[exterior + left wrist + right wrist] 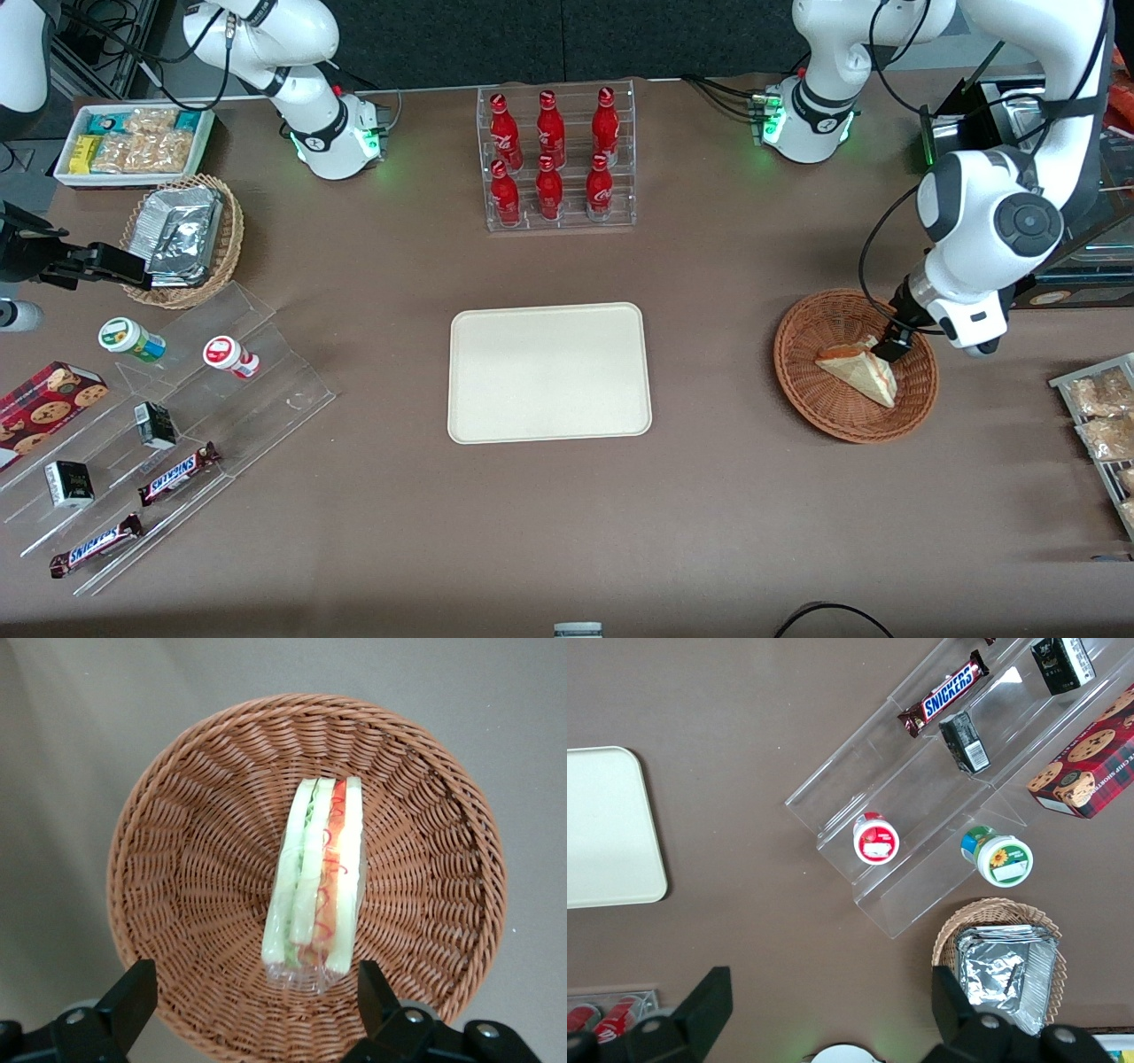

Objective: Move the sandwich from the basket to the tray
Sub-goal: 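Lower the left gripper and close it on the wrapped sandwich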

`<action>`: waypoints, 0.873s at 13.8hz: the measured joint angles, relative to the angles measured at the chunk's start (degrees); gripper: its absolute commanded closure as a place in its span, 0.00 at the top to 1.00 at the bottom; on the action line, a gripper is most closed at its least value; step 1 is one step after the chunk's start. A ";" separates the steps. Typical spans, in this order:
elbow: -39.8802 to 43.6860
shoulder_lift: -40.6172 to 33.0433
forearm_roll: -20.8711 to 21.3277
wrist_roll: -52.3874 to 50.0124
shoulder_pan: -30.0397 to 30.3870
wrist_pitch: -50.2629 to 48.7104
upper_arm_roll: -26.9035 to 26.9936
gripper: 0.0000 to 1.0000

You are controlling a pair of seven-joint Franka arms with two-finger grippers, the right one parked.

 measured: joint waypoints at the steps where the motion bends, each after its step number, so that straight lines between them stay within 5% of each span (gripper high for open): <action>1: -0.05 0.77 0.00 -0.01 0.00 1.08 0.00 1.00; 10: -0.14 7.24 0.01 -0.82 0.00 9.03 0.00 0.99; 11: -0.14 7.77 0.00 -0.95 0.00 9.24 0.00 0.97; 12: -0.14 8.07 0.00 -1.51 0.00 9.38 0.00 0.84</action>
